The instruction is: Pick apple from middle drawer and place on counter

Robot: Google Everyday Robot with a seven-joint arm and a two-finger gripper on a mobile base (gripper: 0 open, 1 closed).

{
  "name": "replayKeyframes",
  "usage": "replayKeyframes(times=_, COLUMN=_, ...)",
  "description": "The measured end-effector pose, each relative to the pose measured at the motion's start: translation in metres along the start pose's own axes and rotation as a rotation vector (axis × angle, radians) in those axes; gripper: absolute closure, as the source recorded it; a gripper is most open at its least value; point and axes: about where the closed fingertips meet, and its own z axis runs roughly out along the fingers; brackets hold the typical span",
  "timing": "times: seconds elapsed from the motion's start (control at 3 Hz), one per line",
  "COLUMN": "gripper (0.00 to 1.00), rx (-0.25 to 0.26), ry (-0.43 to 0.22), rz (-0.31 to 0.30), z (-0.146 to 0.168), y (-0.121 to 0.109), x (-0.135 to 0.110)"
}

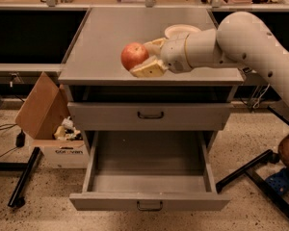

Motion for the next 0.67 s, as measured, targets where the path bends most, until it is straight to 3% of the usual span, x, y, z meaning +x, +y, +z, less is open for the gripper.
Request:
replayKeyframes(times=0.33, gripper=1.00, rx=0.010, ry=-0.065, rz=0.075, z=0.007, y=-0.035, x=0.006)
replayKeyframes(times=0.67, gripper=1.00, rx=0.013, ry=-0.073, rz=0.143, z=0.021, y=-0.065, x=0.016)
